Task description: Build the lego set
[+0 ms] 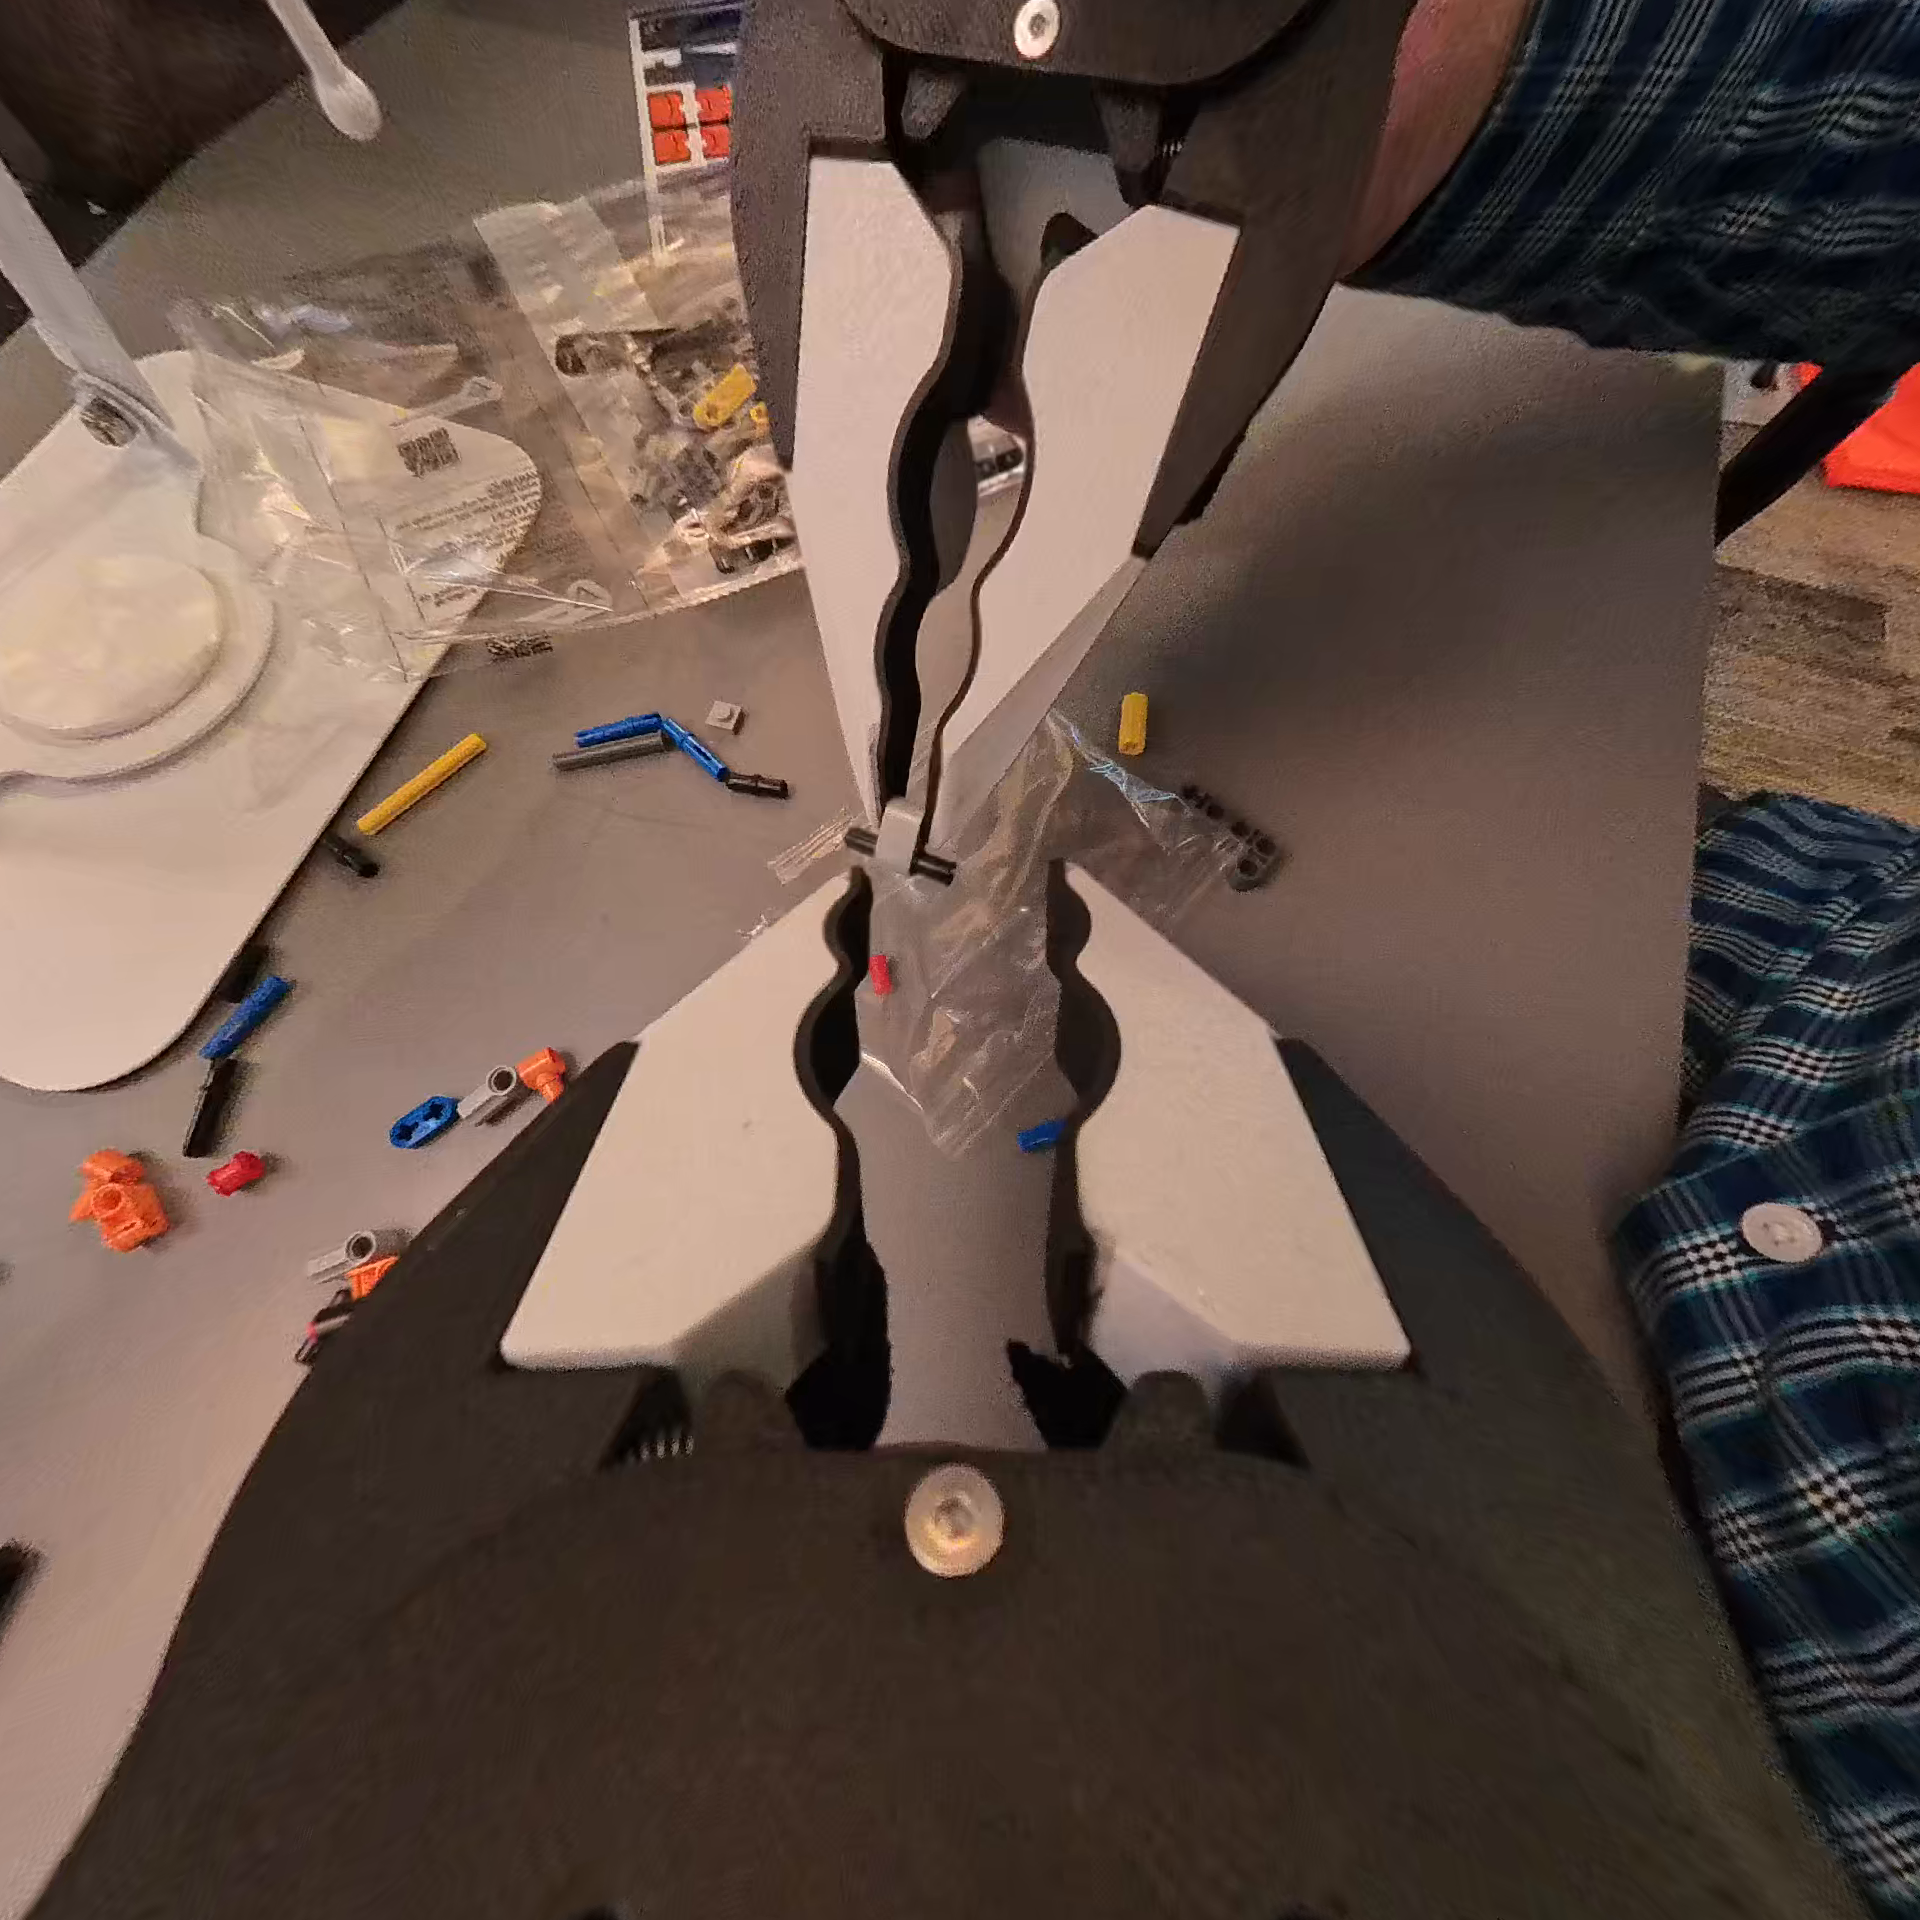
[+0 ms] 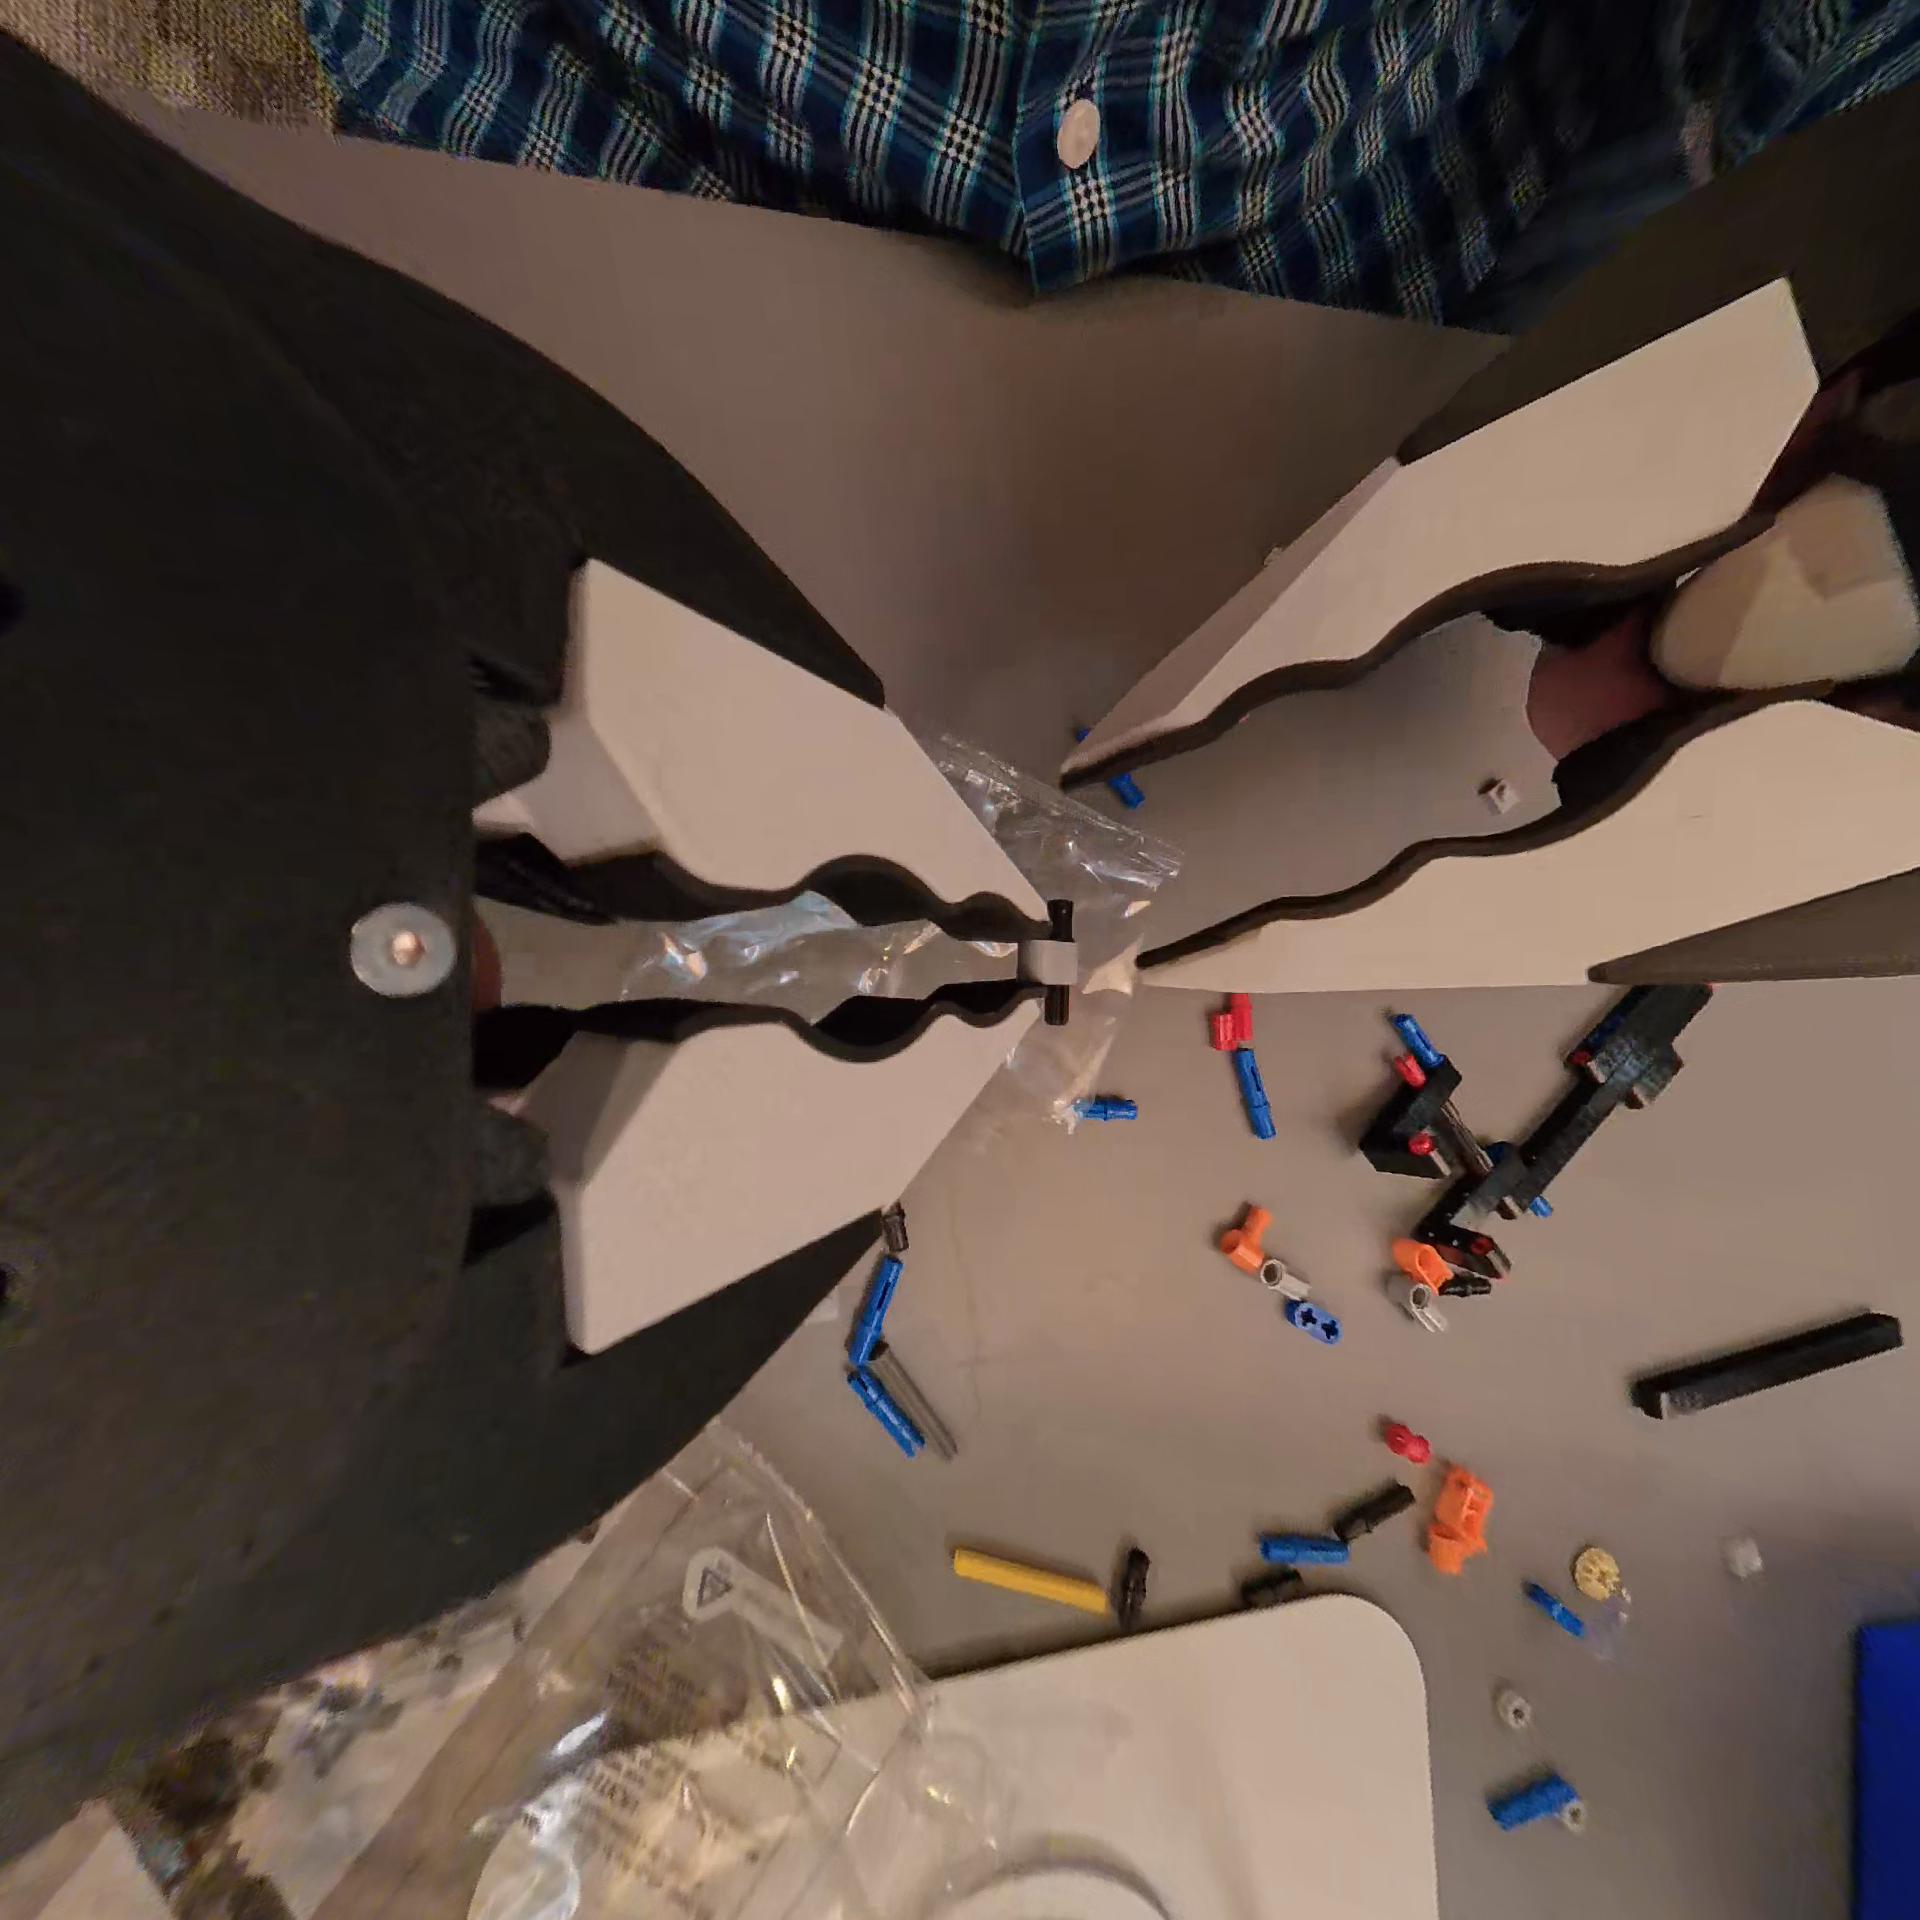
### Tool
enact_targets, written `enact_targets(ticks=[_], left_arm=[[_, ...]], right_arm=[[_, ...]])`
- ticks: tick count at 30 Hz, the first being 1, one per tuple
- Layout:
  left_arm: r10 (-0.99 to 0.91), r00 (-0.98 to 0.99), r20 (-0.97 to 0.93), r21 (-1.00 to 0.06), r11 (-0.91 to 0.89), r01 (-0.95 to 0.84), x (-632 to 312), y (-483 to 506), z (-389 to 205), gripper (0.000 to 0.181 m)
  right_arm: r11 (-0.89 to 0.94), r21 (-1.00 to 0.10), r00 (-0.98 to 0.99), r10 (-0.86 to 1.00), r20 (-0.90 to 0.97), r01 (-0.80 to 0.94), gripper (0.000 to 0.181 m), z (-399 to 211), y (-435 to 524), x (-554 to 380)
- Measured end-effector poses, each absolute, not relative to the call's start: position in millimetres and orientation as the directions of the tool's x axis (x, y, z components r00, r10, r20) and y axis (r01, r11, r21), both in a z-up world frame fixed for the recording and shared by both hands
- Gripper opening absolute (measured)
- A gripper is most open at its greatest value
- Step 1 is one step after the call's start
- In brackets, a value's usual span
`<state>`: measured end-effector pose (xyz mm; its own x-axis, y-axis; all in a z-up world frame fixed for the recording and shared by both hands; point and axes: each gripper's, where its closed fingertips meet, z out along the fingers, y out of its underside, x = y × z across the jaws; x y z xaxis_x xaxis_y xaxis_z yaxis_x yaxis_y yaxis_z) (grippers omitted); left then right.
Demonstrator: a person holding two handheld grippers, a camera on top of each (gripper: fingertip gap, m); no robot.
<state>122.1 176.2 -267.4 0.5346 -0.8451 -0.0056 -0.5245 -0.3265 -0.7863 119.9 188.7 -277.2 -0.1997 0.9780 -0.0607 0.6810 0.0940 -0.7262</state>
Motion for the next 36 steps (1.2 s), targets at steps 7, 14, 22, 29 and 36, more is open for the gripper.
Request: enact_targets(ticks=[7,14,22,29,36], left_arm=[[-0.833,0.543,0.110,-0.836,-0.373,-0.403,125,171,-248,0.037],[-0.833,0.534,0.143,-0.866,-0.367,-0.341,118,163,-231,0.038],[-0.856,0.402,0.324,-0.872,-0.435,-0.224,127,151,-218,0.040],[-0.816,0.223,0.534,-0.817,-0.566,-0.115,136,133,-208,0.037],[-0.798,0.106,0.593,-0.795,-0.601,-0.080,151,118,-206,0.017]], right_arm=[[0.165,-0.749,-0.260,0.966,-0.011,0.642,0.005,-249,177,118],[0.203,-0.767,-0.307,0.952,0.008,0.609,0.005,-229,165,115],[0.342,-0.727,-0.446,0.893,0.056,0.595,0.005,-214,142,120],[0.394,-0.752,-0.527,0.847,0.073,0.529,0.005,-197,127,119],[0.407,-0.755,-0.536,0.840,0.088,0.514,0.005,-203,119,126]])
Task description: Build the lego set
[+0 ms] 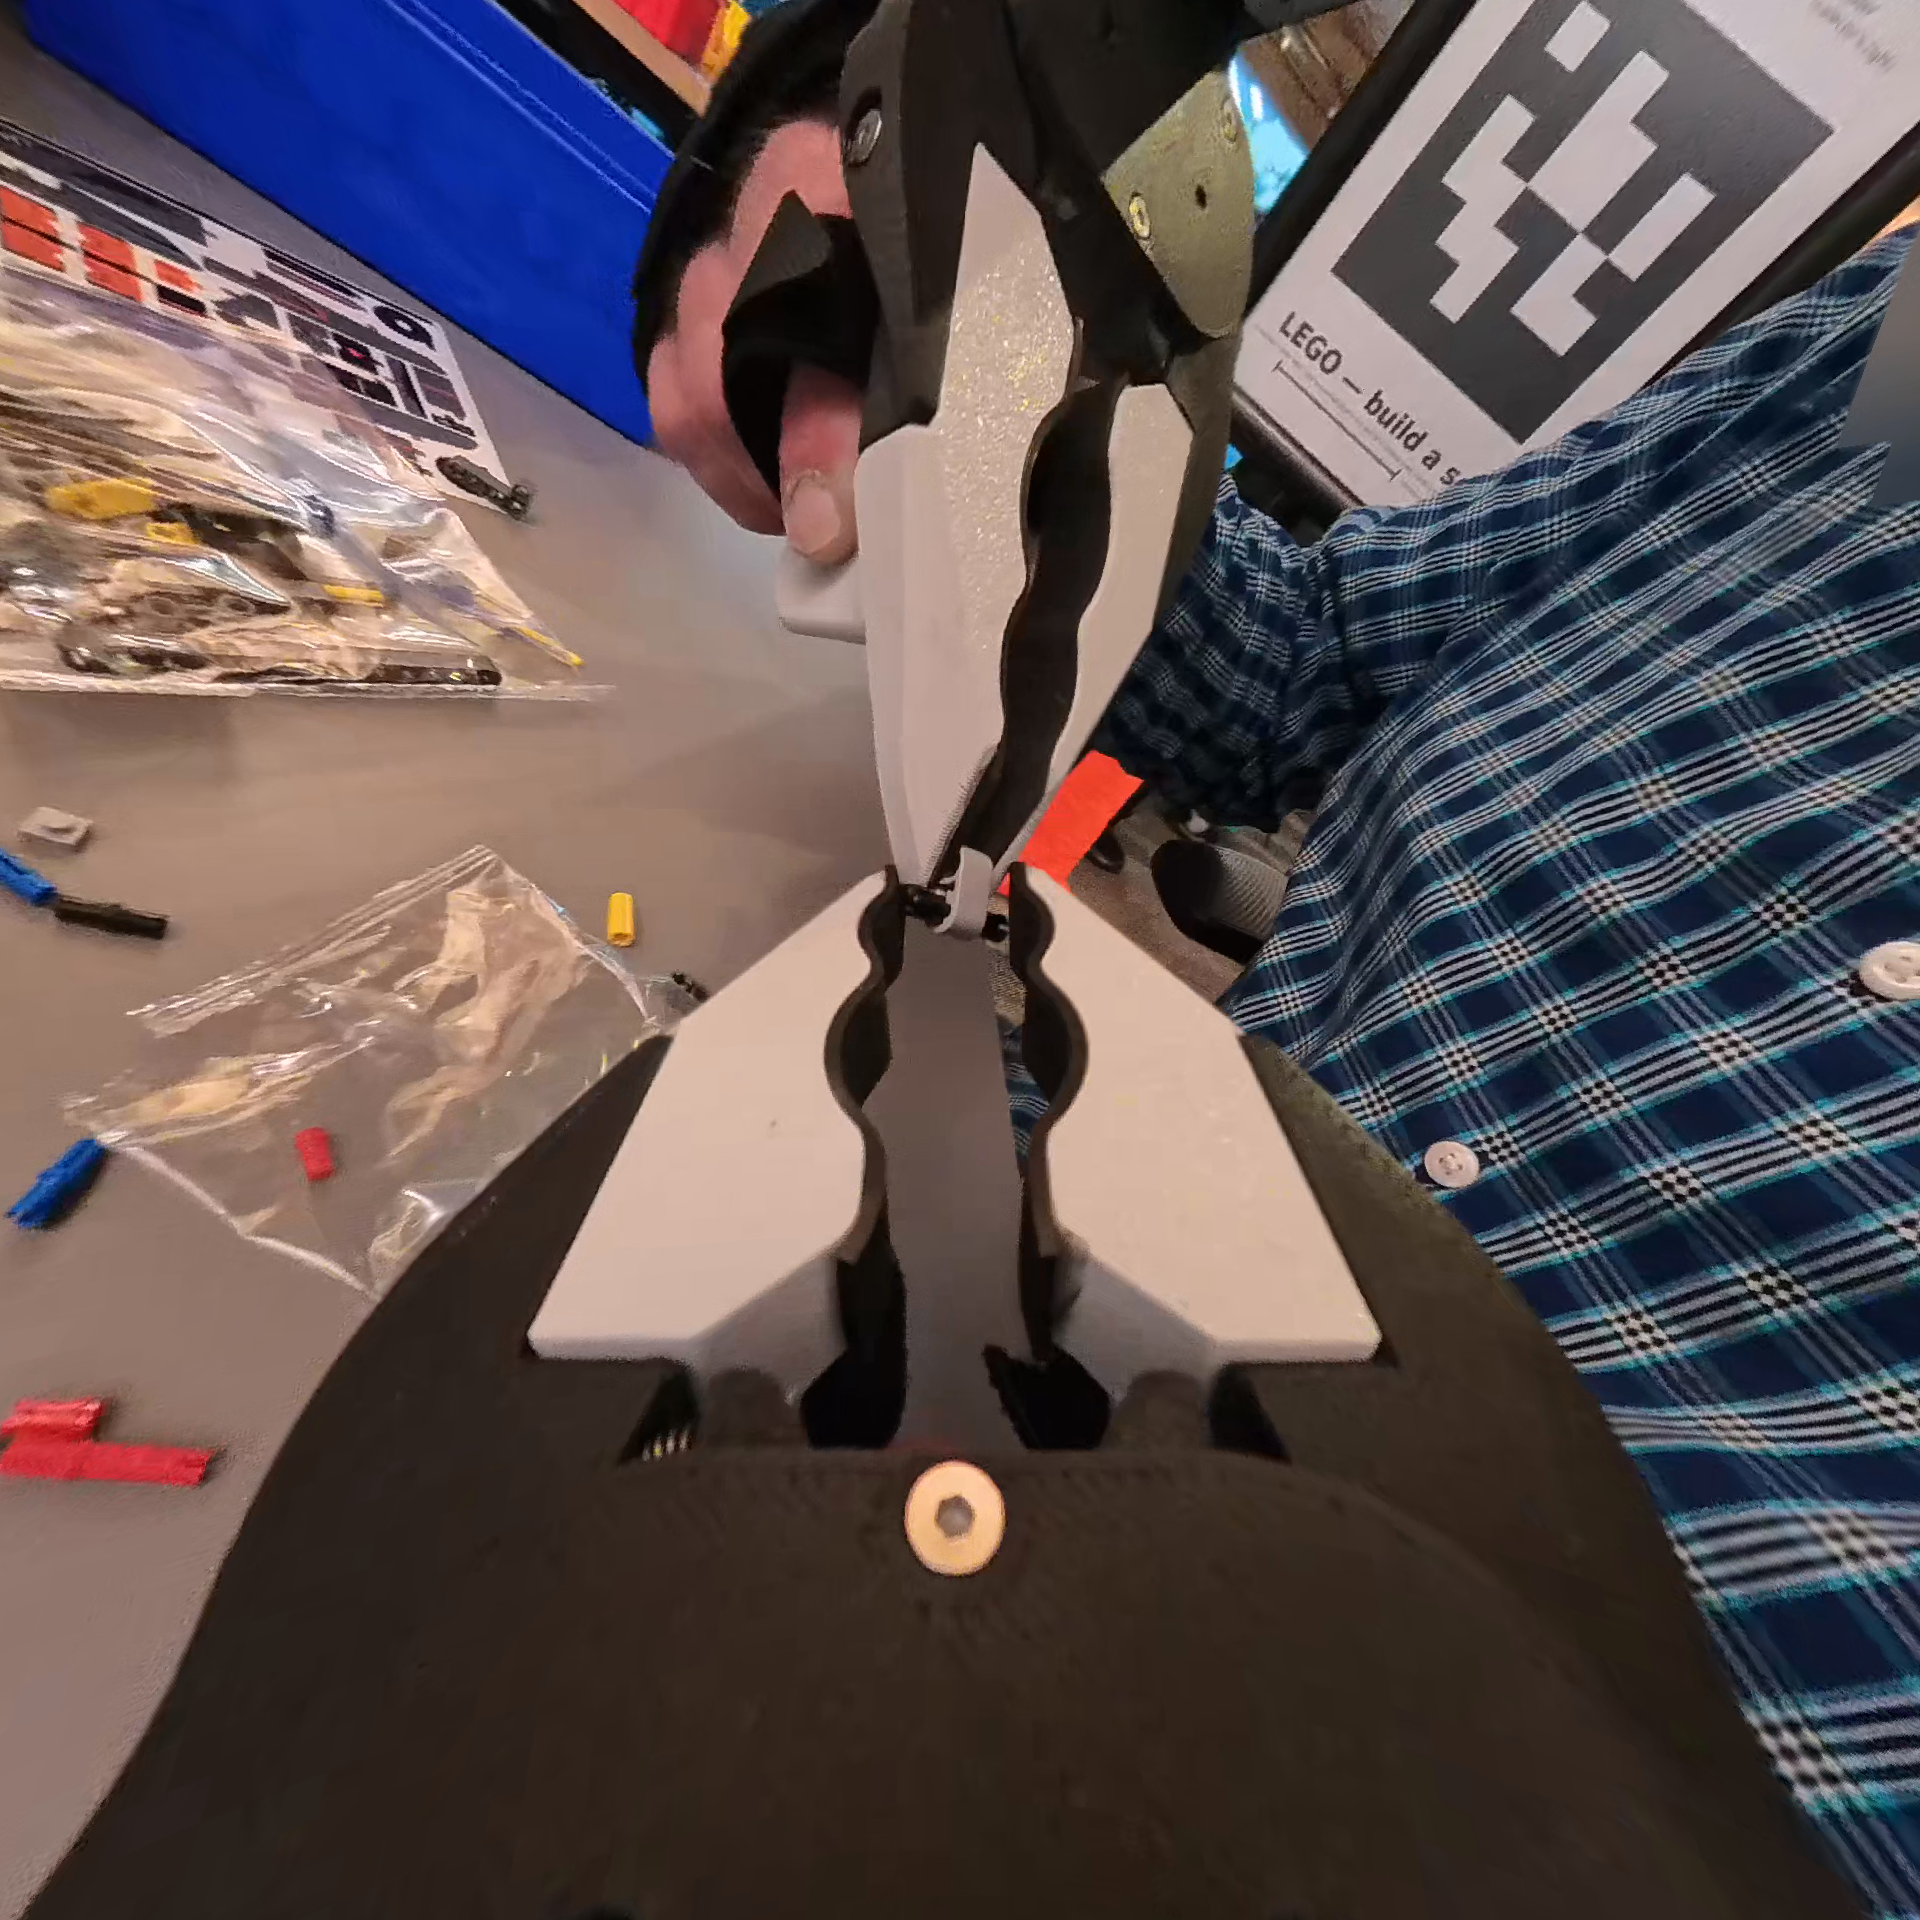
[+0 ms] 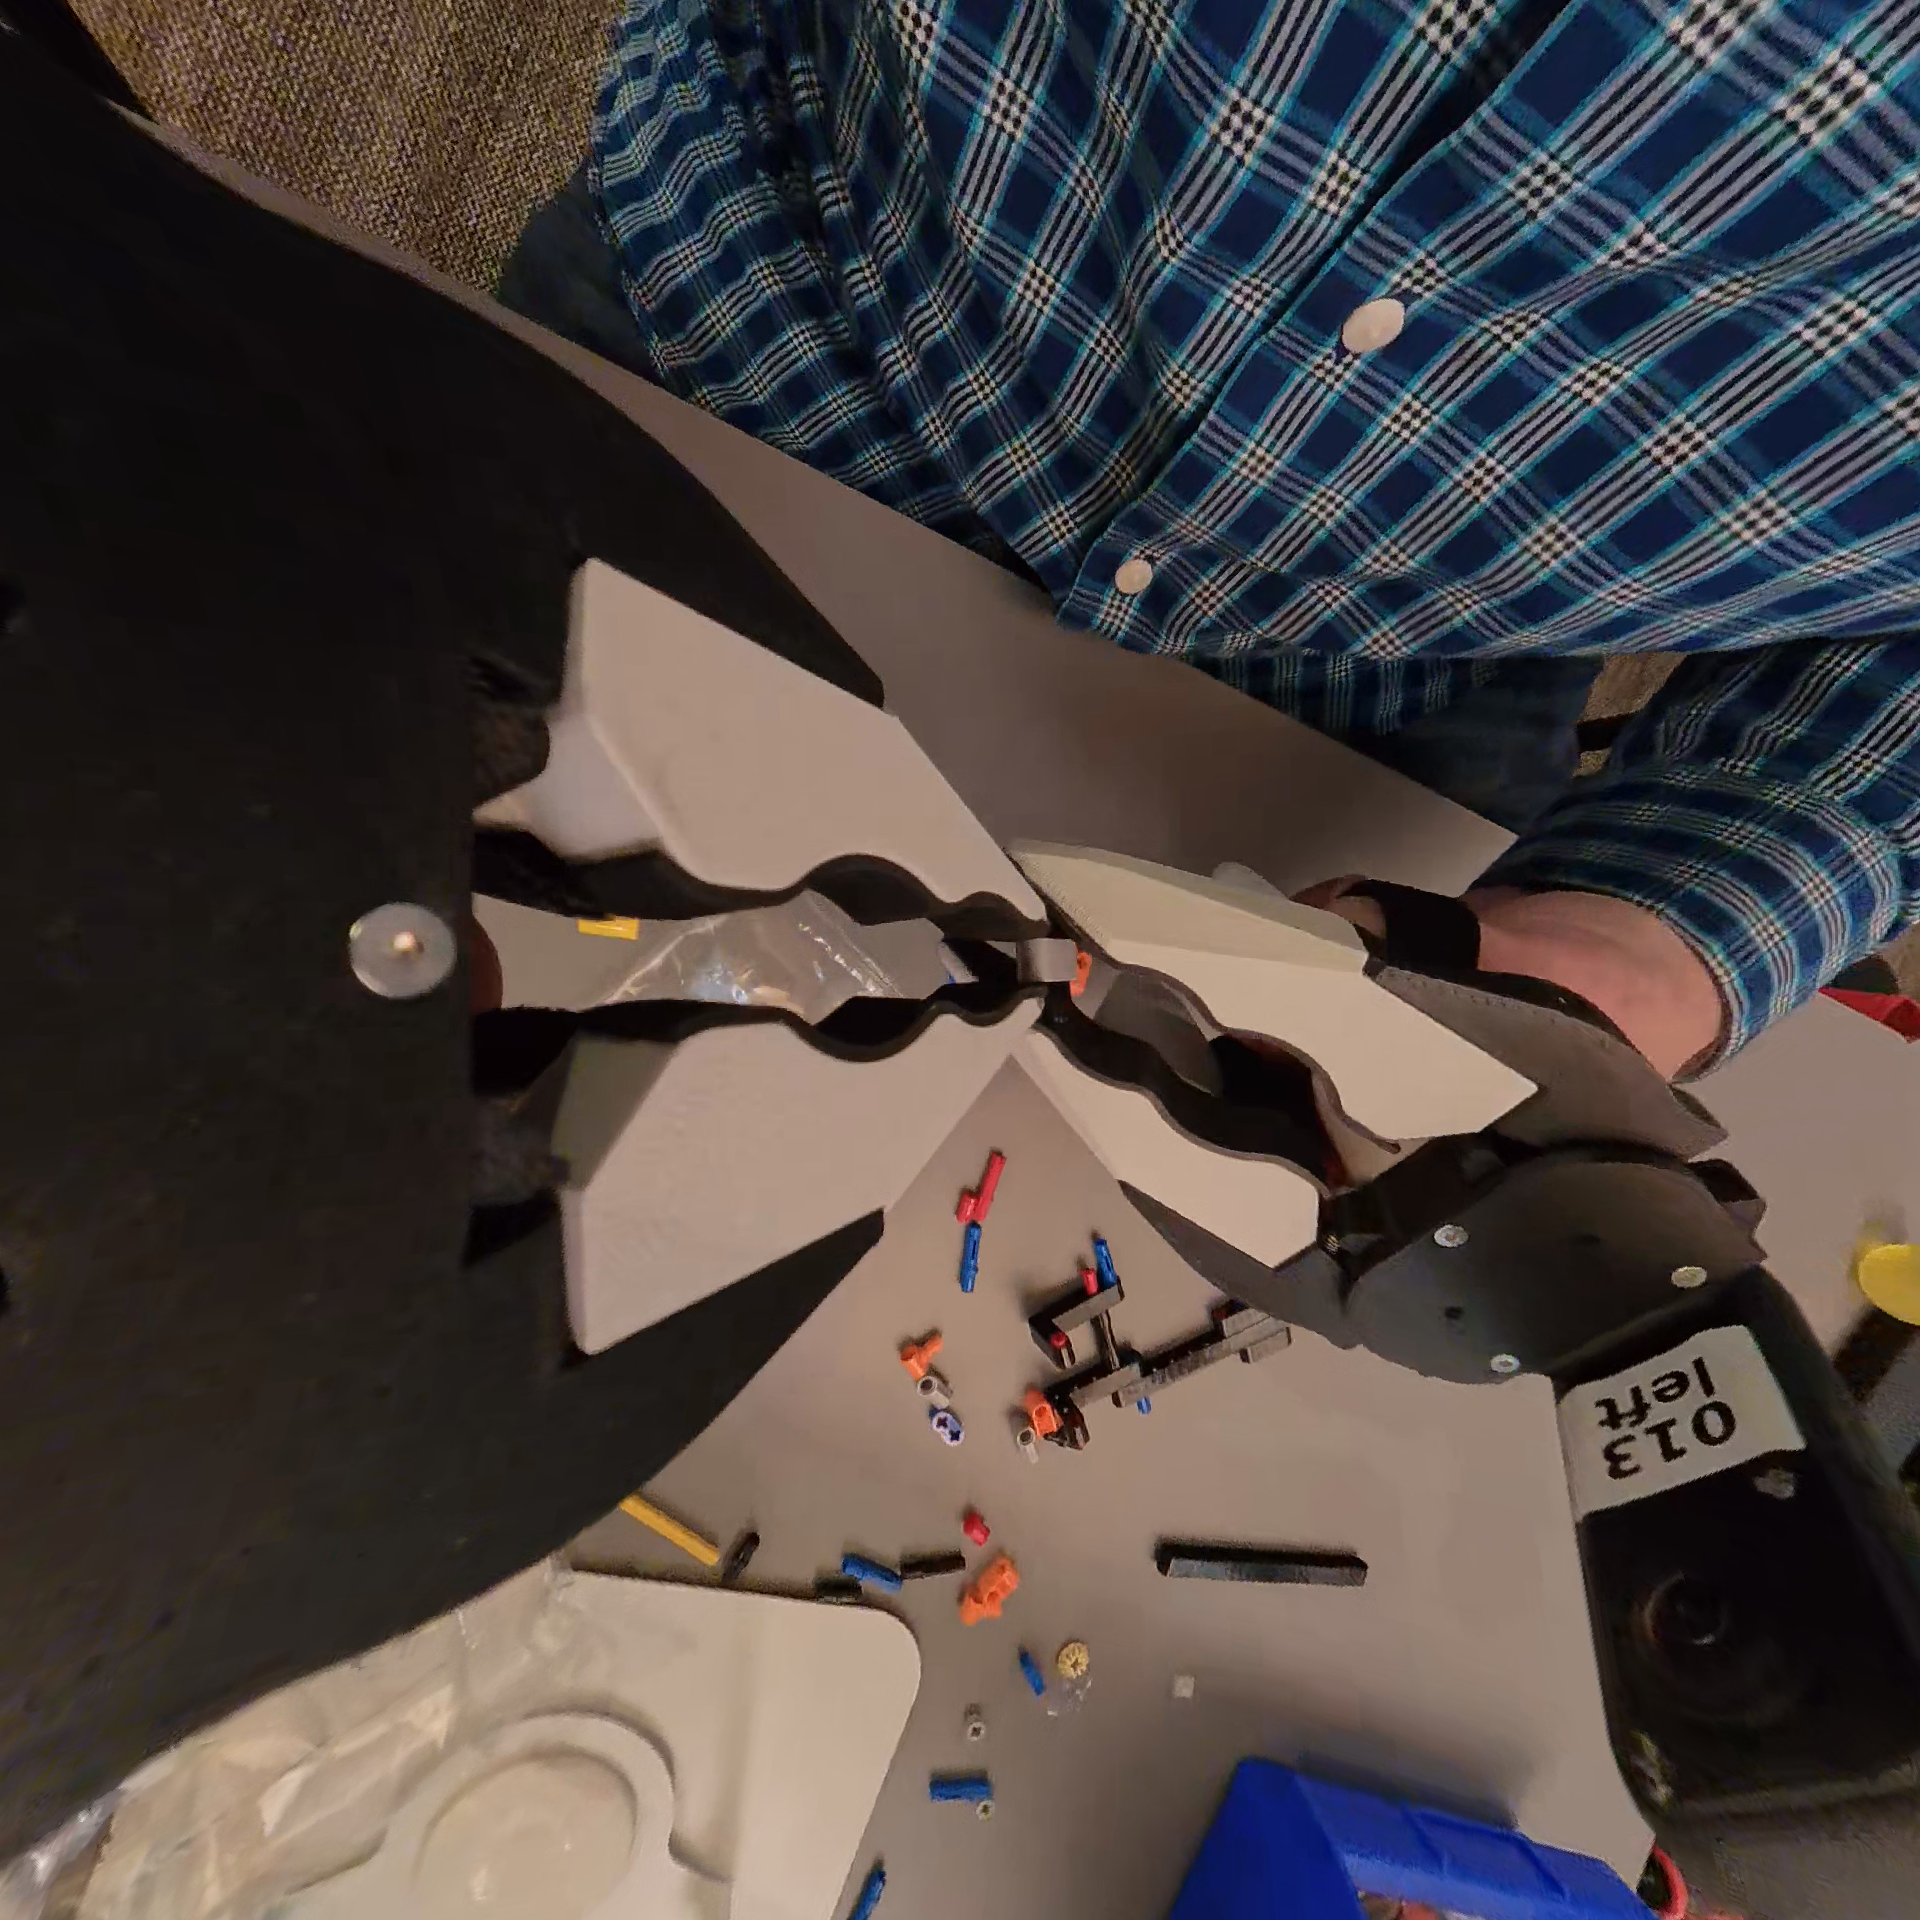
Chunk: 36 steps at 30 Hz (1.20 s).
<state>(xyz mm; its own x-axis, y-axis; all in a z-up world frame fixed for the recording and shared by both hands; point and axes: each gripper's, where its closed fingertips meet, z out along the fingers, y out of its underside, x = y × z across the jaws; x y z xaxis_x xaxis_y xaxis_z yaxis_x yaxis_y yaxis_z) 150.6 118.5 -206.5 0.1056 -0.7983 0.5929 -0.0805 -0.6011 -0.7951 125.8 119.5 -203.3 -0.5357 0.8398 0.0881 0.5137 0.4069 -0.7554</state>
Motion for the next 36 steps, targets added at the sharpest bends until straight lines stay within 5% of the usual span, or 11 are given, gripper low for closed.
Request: enact_targets(ticks=[22,28,36], left_arm=[[-0.687,0.151,0.711,-0.699,-0.713,0.050,150,152,-225,0.006],[-0.721,0.044,0.692,-0.720,-0.693,-0.024,150,137,-215,0.014],[-0.625,-0.090,0.775,-0.624,-0.780,0.042,153,136,-203,0.023]], right_arm=[[0.385,-0.753,-0.425,0.892,0.155,0.533,0.005,-224,157,125],[0.403,-0.766,-0.480,0.866,0.142,0.501,0.005,-217,146,127],[0.463,-0.753,-0.556,0.817,0.156,0.468,0.005,-203,138,127]])
